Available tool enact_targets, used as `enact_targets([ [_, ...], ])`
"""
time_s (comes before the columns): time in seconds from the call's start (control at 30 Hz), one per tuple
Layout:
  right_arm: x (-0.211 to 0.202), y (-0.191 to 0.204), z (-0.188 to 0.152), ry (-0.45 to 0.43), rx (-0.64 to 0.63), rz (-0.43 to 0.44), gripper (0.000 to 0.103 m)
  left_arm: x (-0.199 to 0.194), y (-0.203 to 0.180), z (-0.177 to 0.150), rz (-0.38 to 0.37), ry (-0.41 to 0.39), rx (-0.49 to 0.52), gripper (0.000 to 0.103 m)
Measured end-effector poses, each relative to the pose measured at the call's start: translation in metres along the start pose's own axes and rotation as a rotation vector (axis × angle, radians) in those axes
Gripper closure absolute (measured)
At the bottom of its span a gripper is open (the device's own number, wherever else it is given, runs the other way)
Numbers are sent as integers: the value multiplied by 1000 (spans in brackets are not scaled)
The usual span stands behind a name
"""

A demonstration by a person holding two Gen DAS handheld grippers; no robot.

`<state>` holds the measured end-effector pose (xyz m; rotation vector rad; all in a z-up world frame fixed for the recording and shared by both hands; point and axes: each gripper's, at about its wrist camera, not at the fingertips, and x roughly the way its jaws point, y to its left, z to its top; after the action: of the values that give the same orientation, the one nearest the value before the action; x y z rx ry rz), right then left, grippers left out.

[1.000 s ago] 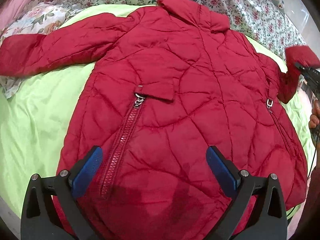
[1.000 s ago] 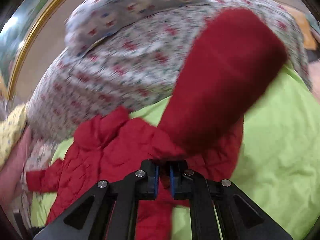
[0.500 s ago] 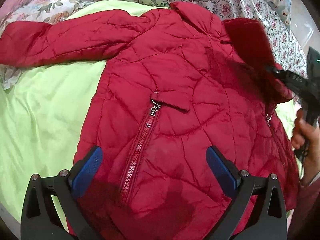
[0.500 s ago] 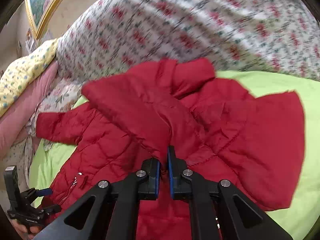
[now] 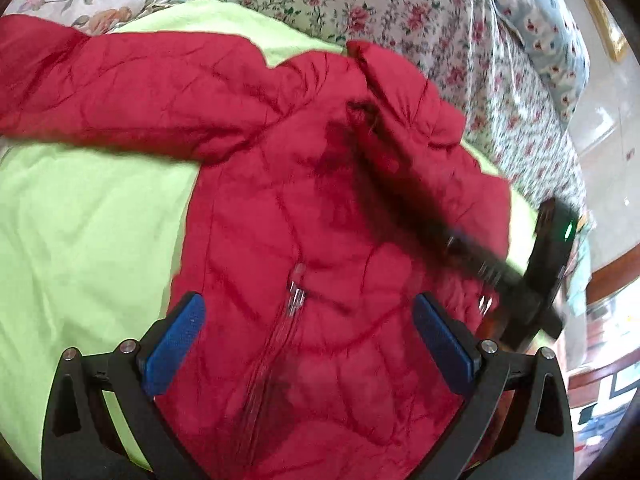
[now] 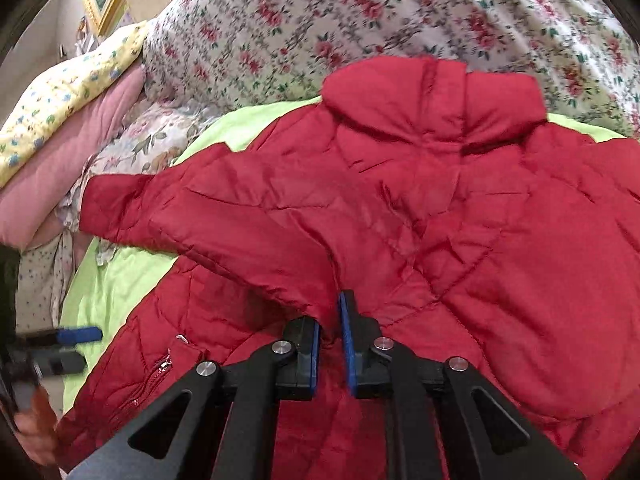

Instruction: Fold large clothes

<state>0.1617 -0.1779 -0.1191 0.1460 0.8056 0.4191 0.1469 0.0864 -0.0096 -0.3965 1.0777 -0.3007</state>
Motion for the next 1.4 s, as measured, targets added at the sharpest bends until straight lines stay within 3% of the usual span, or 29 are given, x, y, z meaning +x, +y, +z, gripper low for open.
enact_targets([
  [0.17, 8, -5, -5, 11, 14, 5, 88, 26, -12, 47, -154, 37, -20, 0],
  [0.37, 7, -9, -8, 5, 41, 16, 88, 79, -28, 85, -187, 104, -41, 4],
  [0.43, 6, -10, -8, 5, 47, 19, 88, 88, -28, 87, -199, 117, -47, 24],
  [0.47, 5, -11, -9, 4, 52, 21, 88, 93, -27, 89, -204, 127, -49, 29],
  [0.53, 4, -12, -10, 4, 55, 24, 87, 102, -27, 89, -208, 146, -42, 61],
  [0.6, 3, -13, -11, 8, 58, 26, 83, 108, -25, 88, -223, 170, -34, 82],
  [0.7, -3, -15, -15, 8, 70, 39, 69, 104, -21, 88, -233, 151, -21, 88],
  [0.77, -10, -20, -19, 3, 92, 62, 64, 100, -19, 90, -226, 134, -8, 89],
  [0.87, -28, -32, -25, -16, 137, 59, 62, 88, -22, 89, -138, 61, 65, 90],
  [0.97, -56, -55, -23, -88, 204, 4, 56, 76, -32, 82, 83, -62, 208, 90],
  [1.03, -73, -72, -17, -138, 226, -61, 51, 77, -40, 77, 155, -97, 272, 90],
  [1.2, -76, -112, 2, -145, 252, -198, 48, 92, -47, 69, 219, -103, 313, 87],
  [1.3, -57, -126, -1, -86, 262, -238, 49, 86, -39, 68, 252, -107, 278, 67],
  [1.4, -40, -132, -9, -45, 273, -247, 49, 65, -37, 61, 287, -180, 256, 65],
])
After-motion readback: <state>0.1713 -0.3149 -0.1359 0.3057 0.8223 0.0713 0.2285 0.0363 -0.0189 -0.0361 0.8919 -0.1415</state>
